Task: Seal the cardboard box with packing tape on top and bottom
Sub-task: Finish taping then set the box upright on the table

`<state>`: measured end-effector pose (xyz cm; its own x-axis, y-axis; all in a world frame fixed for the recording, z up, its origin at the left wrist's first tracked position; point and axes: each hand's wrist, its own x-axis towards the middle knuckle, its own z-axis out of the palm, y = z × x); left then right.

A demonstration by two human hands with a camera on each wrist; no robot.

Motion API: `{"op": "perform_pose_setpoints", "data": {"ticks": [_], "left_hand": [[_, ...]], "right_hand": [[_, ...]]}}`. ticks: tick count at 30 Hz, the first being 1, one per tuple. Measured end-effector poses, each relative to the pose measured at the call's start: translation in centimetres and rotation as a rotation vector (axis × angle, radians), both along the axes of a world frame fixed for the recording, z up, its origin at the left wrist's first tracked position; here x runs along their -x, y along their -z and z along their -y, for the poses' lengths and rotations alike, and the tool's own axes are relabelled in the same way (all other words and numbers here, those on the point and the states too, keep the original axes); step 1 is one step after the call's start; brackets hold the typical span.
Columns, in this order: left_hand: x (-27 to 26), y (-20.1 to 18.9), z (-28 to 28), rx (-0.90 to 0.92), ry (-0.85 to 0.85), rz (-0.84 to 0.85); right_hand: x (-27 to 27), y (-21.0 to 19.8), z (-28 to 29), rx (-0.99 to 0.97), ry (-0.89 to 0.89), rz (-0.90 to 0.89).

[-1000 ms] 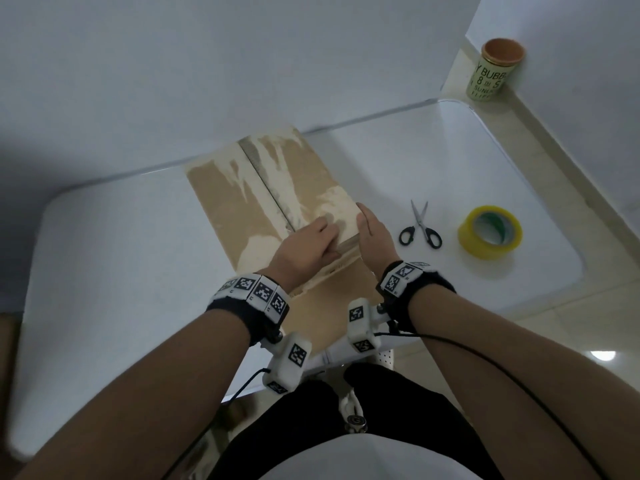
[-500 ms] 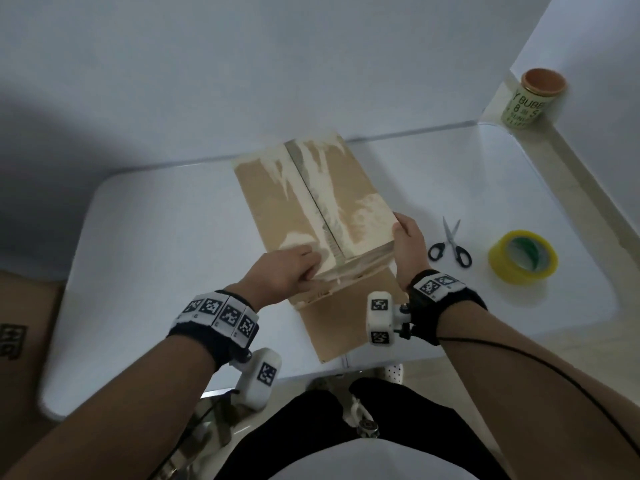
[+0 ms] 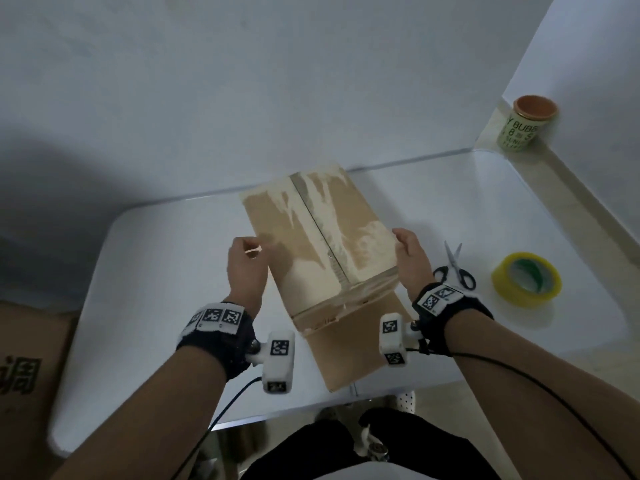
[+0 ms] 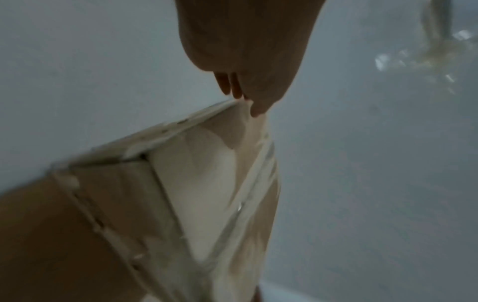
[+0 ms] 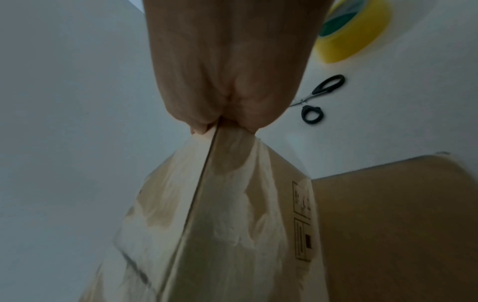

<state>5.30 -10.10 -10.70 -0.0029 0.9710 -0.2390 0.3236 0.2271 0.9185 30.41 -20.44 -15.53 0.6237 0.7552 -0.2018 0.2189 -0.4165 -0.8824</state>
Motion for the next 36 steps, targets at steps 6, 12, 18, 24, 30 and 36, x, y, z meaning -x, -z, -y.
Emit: {"op": "perform_pose_setpoints", "data": {"ticks": [6,12,18,24,30,36], "left_hand": [[-1.1,4.1,-1.0,0.503,0.060,0.135],[-2.7,2.5,0.3,0.416,-0.025,0.160],[-3.1,-0.5,-0.8,0.240,0.074,0.146],[-5.5,-7.2,-4.2,-0.189,0.403,-0.332],[-7.3,-8.9,-3.8,-0.332,0.730,-0.676],[-8.2,-4.3,0.4,-0.494,0.968,-0.863]], "right_hand": [[-1.0,-2.6,-1.4,0.182,-0.121,0.053],[-0.7,-3.2,-2.1,0.216,-0.158,-0.121],[0.2,-3.0,-1.2,0.109,0.018,-0.377],[3.0,-3.6,-1.0,0.158,-0.021,-0.638],[4.2,-1.7,-0.4,0.436,-0.217,-0.625],[3.4,-1.9,-1.0,0.466,-0.148,-0.400]]}}
